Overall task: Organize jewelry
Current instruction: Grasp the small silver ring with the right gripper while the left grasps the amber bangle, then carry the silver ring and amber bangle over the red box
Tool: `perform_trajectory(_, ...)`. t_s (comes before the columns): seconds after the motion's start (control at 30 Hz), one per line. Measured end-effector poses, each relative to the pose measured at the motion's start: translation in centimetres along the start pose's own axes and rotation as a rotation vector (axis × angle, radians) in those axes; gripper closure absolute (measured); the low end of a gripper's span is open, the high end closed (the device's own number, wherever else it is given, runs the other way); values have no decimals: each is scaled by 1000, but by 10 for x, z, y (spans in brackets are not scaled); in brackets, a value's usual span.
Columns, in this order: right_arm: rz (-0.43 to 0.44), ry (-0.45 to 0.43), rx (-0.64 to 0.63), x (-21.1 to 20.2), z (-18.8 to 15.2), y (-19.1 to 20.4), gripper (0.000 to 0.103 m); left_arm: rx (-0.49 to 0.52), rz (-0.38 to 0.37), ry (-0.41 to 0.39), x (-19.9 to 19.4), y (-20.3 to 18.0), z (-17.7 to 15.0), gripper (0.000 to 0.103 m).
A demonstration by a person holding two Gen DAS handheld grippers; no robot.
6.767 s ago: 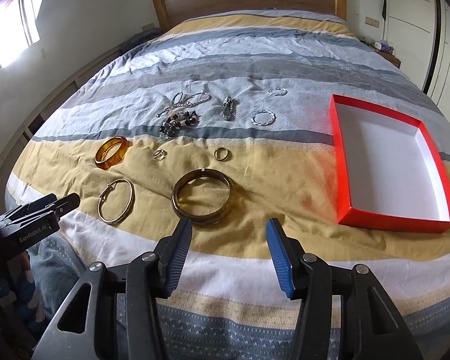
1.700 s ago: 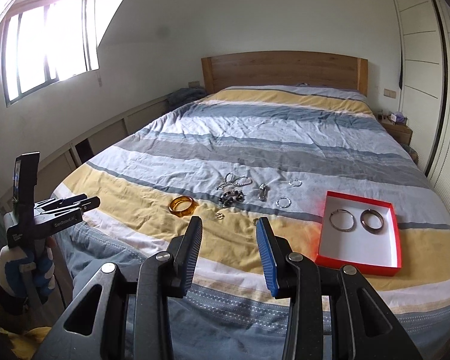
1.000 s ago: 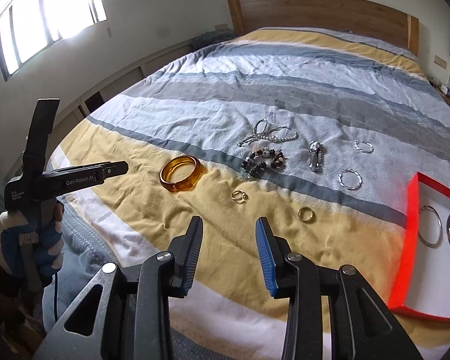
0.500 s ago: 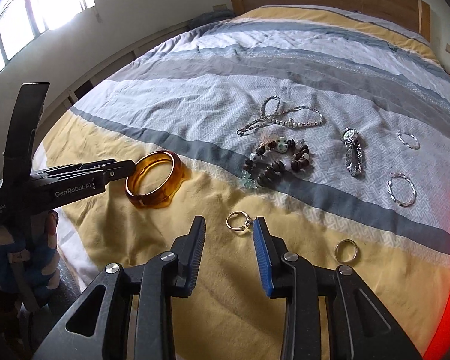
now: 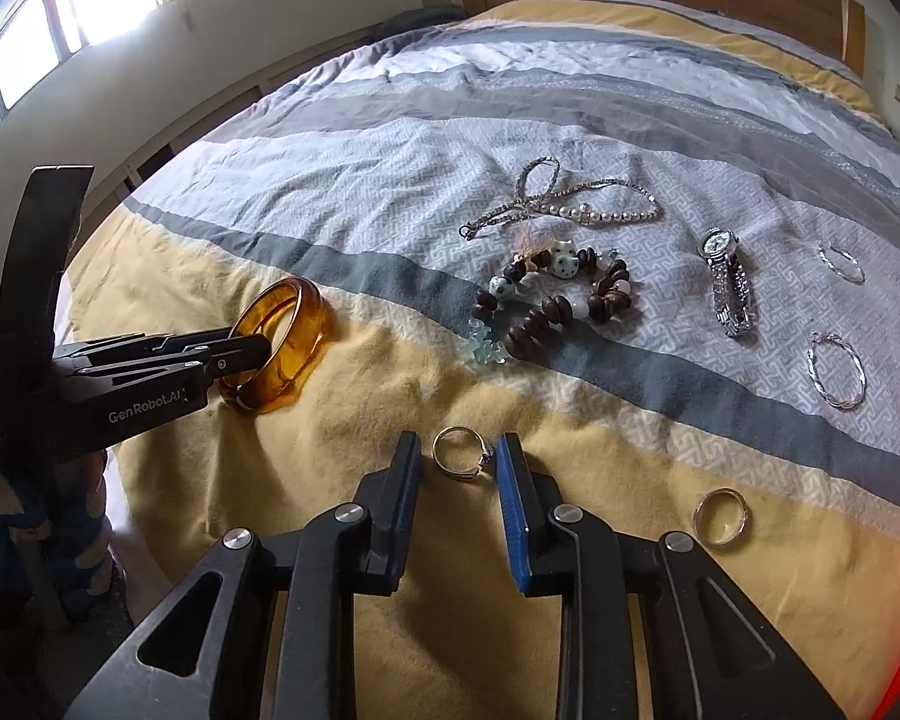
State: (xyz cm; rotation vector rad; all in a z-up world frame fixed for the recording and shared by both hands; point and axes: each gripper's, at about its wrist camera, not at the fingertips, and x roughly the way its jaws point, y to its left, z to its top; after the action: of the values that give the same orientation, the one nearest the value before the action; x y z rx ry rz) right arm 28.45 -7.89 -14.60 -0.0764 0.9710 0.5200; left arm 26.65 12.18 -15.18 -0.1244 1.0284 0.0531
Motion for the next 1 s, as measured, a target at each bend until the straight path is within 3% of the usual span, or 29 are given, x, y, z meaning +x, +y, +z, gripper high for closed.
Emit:
perform_trajectory(0.13, 5, 5, 4, 5, -2, -1, 82, 16, -3, 5, 2, -5, 1, 93)
perform_trajectory(0.4, 17, 5, 7, -2, 0, -1, 82, -5, 12, -13, -10, -6, 2, 94)
perform_trajectory(0.7, 7, -57, 1, -58, -6, 14, 82, -23, -3, -45, -51, -10, -10, 95)
perform_trajectory(1.0, -49, -120, 5, -136, -33, 26, 82, -8, -14, -134, -125, -15, -35, 95)
